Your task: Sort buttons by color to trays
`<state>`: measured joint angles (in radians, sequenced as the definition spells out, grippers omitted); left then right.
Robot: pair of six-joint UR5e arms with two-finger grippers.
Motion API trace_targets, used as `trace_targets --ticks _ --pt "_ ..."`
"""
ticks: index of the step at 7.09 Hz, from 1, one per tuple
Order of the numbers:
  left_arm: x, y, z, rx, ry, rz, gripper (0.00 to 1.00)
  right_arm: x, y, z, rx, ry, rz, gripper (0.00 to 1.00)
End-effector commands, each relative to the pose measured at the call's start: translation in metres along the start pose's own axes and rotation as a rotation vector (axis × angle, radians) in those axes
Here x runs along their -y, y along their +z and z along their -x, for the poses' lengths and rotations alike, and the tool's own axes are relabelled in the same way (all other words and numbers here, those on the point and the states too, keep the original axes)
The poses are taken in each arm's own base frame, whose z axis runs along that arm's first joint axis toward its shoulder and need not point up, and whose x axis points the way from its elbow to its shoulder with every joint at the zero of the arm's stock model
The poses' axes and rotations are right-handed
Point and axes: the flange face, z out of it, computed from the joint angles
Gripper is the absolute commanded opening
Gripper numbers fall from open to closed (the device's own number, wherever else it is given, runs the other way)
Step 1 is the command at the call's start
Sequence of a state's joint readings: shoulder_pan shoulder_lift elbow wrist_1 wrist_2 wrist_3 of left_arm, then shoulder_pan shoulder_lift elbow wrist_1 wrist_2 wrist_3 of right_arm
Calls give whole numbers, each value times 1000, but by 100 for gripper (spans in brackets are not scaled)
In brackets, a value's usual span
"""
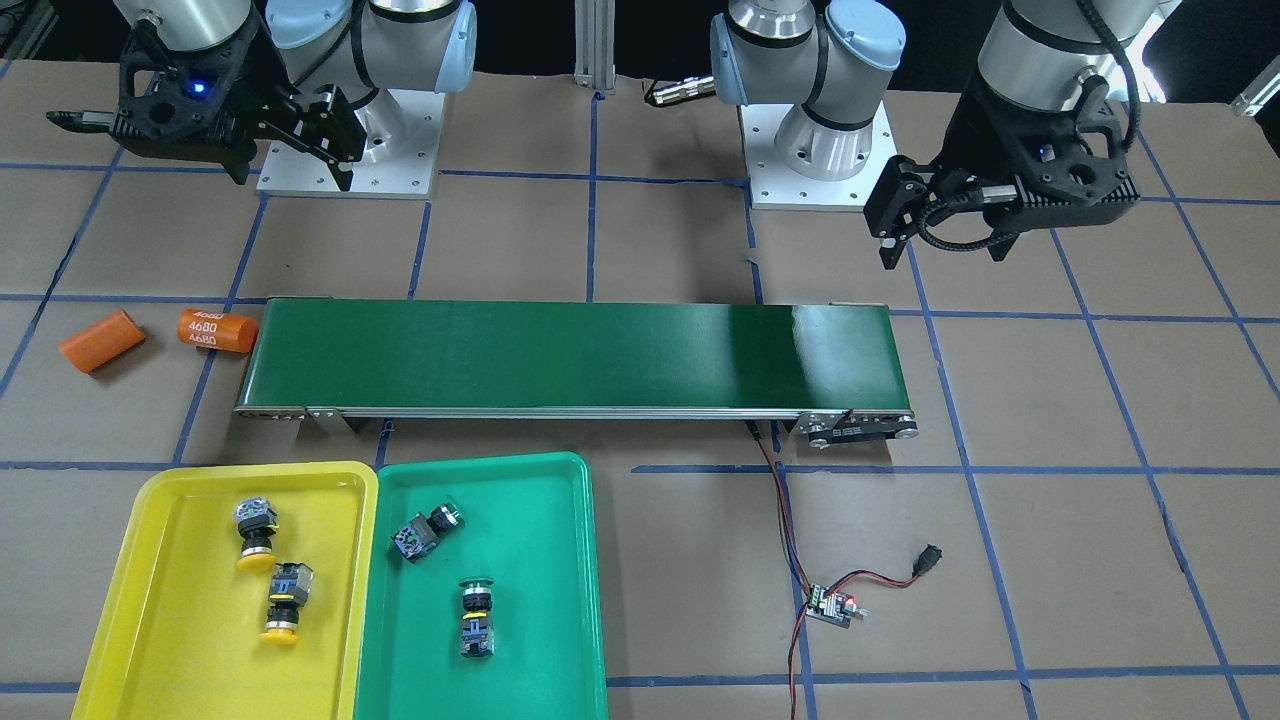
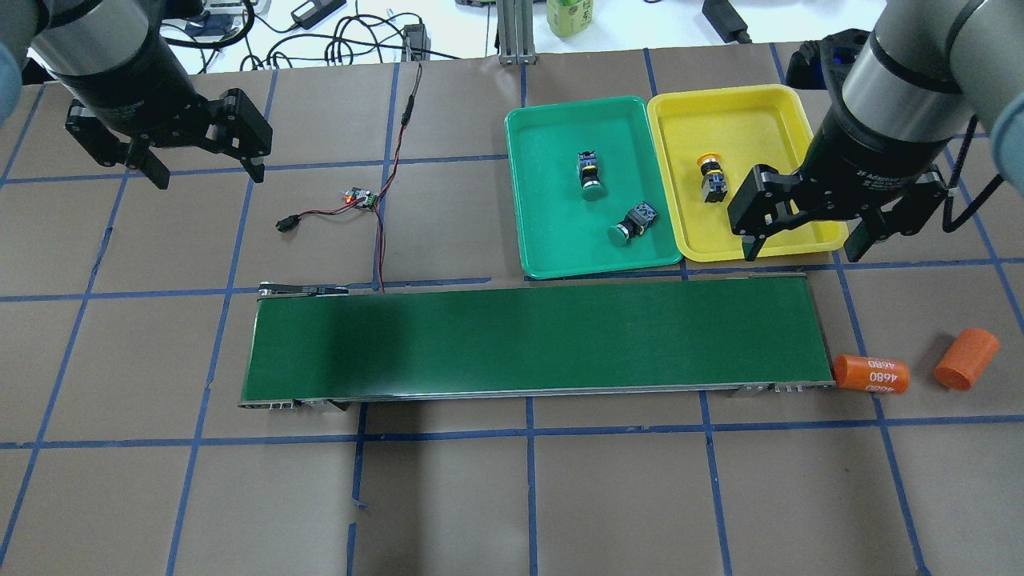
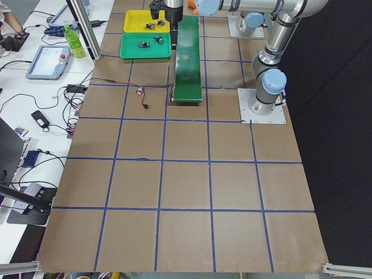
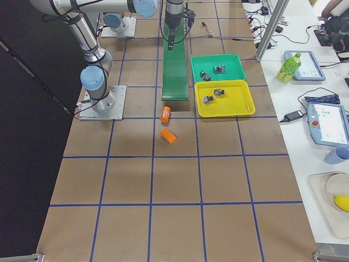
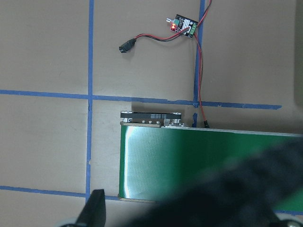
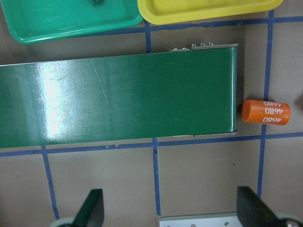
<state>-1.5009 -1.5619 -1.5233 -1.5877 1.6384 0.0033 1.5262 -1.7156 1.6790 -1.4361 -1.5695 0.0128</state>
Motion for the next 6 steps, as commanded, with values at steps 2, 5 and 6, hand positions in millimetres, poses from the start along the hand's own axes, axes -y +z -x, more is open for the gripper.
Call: trace_targets --ticks 2,5,6 --pt "-1 -1 -1 -3 -1 -3 100 0 3 0 3 1 3 100" --pt "0 1 0 -8 -10 1 100 1 3 -1 1 4 0 100" --pt "0 3 0 -9 -10 6 100 0 3 -2 -3 4 3 100"
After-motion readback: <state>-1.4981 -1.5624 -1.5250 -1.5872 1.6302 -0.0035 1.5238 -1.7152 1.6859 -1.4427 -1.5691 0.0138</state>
